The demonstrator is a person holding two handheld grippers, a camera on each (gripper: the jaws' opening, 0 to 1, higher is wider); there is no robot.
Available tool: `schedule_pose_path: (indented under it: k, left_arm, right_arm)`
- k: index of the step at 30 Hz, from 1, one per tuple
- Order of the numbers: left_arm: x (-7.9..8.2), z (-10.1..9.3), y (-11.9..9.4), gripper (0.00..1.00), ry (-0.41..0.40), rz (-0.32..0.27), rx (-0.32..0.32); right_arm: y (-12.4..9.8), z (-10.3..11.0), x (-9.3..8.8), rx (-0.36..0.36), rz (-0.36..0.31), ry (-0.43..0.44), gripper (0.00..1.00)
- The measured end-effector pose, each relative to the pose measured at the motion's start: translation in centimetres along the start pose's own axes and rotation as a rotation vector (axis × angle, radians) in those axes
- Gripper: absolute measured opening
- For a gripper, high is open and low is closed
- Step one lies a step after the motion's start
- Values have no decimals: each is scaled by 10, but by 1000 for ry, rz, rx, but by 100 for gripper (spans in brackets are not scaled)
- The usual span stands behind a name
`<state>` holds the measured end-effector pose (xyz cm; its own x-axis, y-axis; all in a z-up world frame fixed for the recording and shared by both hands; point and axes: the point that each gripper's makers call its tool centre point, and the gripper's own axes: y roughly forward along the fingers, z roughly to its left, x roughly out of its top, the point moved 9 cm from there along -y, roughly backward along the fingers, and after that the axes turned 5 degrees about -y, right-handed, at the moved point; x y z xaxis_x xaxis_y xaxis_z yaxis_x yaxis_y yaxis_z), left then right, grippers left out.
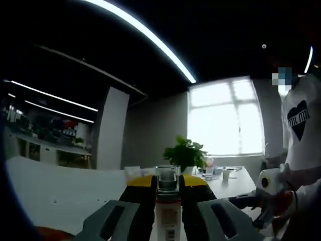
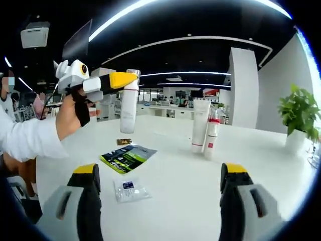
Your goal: Arrange the skincare products in the storage area until every visible bottle or jar stands upright without overlapping.
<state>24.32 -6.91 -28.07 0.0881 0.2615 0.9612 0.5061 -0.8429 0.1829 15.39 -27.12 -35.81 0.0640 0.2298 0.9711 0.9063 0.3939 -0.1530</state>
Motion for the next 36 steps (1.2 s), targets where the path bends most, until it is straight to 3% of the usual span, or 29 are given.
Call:
schedule_pose_path:
  k: [10,21,28,36]
  left_arm:
    - [-15,7,14,16,41,-57,37]
    - [-17,20,30,16,35,-68,-1]
    - [-27,27,47,16,70,-79,-14]
    - [-44,41,62,16,36,-88,35]
  right_arm:
    - [1,-2,-3,0,-6,10,100]
    - [0,5,-8,1,-5,17,100]
    - [-1,6,-10,-1,-4,20,100]
    - [1,3,-14,-5,6,22,100]
